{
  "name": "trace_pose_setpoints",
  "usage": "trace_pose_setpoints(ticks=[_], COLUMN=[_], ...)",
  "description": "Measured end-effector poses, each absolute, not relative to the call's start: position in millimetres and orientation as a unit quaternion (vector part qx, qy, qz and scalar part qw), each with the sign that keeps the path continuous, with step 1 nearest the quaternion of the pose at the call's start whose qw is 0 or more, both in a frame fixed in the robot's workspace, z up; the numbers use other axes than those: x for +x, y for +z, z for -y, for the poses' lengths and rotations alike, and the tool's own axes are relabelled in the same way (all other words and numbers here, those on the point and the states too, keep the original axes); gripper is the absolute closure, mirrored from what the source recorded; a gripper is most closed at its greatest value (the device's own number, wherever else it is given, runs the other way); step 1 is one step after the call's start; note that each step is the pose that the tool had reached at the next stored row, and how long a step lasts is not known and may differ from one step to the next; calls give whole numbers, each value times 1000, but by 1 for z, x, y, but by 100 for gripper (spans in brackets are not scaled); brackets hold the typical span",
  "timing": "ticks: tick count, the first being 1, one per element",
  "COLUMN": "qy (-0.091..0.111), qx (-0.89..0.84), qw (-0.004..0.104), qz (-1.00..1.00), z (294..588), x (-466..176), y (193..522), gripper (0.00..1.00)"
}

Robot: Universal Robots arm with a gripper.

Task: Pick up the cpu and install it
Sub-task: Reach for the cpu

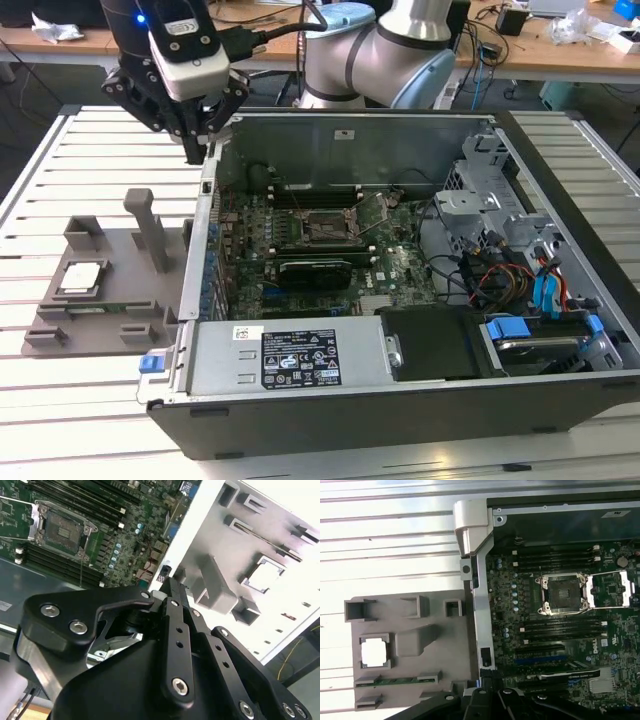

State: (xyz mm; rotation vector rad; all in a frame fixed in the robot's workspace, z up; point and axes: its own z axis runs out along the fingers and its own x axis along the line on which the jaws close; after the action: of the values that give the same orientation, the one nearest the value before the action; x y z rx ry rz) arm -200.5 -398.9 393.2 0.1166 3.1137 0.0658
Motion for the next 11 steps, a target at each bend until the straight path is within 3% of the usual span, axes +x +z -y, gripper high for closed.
trace_pose_setpoints(ticks=[11], qy=[21], qx=[37], qw=[13], qz=[-999], z=[399], x=[-219], y=[393], gripper=[89])
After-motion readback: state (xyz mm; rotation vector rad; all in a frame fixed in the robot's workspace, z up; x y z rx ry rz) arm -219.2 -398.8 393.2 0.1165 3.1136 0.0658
